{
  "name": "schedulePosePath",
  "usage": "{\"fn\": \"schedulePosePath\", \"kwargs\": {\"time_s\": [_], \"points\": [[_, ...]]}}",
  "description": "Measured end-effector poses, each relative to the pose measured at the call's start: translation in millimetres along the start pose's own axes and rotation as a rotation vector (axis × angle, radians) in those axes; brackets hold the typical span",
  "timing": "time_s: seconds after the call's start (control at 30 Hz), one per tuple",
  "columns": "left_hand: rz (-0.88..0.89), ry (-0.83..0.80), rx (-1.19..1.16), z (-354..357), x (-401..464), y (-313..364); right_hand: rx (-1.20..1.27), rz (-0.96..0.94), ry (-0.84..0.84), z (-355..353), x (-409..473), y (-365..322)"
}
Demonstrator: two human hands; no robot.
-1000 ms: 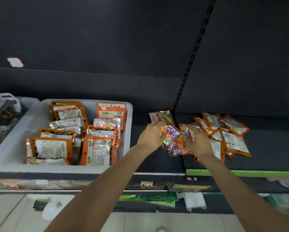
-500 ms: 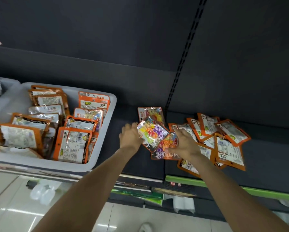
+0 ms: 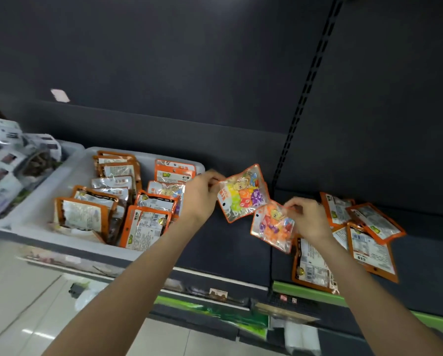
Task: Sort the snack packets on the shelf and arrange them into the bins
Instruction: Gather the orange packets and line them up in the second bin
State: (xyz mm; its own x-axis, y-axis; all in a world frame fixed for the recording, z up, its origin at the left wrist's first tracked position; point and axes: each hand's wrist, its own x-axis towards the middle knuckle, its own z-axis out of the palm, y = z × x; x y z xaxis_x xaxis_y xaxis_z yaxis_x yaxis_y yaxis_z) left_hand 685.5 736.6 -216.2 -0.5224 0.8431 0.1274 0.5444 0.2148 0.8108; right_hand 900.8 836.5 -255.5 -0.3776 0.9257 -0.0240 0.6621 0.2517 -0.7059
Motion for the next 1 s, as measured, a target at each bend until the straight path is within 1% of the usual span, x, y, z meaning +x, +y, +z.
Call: {"fn": "schedulePosePath", "kwargs": {"time_s": [0.1, 0.17, 0.27, 0.33, 0.43, 0.57, 0.67, 0.77, 0.83, 0.9, 1.0], "points": [[0.064, 0.086, 0.061, -36.9, 0.5, -2.1, 0.055, -0.085, 0.09, -0.5, -3.3, -30.9], [0.059, 0.125, 0.065, -61.5, 1.4, -9.6, 0.111, -0.125, 0.138, 1.1, -4.3, -54.0], [0.029, 0.13, 0.099, -97.2, 2.5, -26.4, 0.184, -0.151, 0.206, 10.1, -10.9, -91.5], [0.018, 0.098, 0.128, -120.3, 3.2, -38.1, 0.225, -0.17, 0.251, 21.6, -17.8, -115.8], [0.001, -0.001, 0.173, -152.6, 2.0, -59.6, 0.249, -0.187, 0.295, 43.1, -27.8, -149.1], [0.053, -0.142, 0.259, -183.1, 1.2, -93.8, 0.246, -0.237, 0.343, 70.8, -37.4, -183.5], [0.037, -0.269, 0.274, -186.4, 1.0, -116.8, 0.255, -0.232, 0.304, 90.6, -43.4, -199.3], [0.022, -0.327, 0.253, -182.2, 7.2, -128.4, 0.242, -0.217, 0.171, 116.1, -47.1, -209.3], [0.007, -0.342, 0.21, -180.3, 10.5, -130.6, 0.149, -0.213, 0.12, 135.7, -50.4, -212.2], [-0.011, -0.366, 0.153, -178.3, 9.3, -132.3, 0.043, -0.181, 0.118, 155.2, -55.6, -210.5], [0.026, -0.436, 0.146, -175.5, 6.1, -137.1, -0.083, -0.14, 0.111, 177.7, -63.0, -206.9]]}}
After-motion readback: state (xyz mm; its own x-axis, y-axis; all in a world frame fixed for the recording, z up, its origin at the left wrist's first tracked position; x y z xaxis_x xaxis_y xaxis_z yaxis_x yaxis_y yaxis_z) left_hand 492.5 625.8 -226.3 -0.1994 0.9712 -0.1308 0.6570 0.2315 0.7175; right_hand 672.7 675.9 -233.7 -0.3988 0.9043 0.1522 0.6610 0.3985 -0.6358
